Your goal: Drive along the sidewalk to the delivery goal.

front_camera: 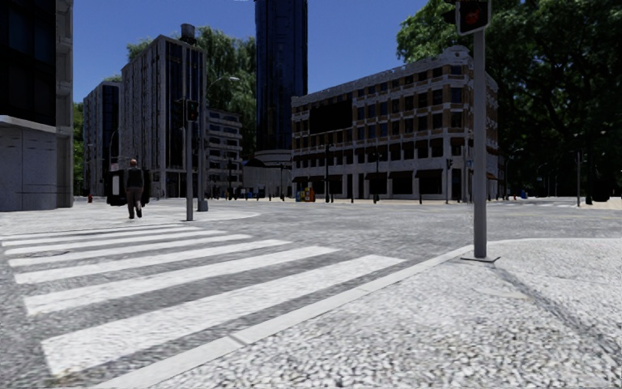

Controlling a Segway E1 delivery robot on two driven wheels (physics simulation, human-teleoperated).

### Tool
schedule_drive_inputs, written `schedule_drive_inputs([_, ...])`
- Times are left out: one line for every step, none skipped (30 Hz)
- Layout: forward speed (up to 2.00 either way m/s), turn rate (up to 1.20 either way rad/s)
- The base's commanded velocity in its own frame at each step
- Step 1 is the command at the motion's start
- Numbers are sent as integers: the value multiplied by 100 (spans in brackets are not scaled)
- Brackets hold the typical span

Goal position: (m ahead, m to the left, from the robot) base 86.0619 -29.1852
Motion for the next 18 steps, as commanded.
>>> schedule_drive_inputs([200, 60])
schedule_drive_inputs([200, 60])
schedule_drive_inputs([200, 60])
schedule_drive_inputs([200, 60])
schedule_drive_inputs([200, 60])
schedule_drive_inputs([200, 60])
schedule_drive_inputs([200, 60])
schedule_drive_inputs([200, 60])
schedule_drive_inputs([200, 60])
schedule_drive_inputs([200, 60])
schedule_drive_inputs([200, 60])
schedule_drive_inputs([200, 60])
schedule_drive_inputs([200, 60])
schedule_drive_inputs([200, 60])
schedule_drive_inputs([200, 60])
schedule_drive_inputs([200, 60])
schedule_drive_inputs([200, 60])
schedule_drive_inputs([200, 60])
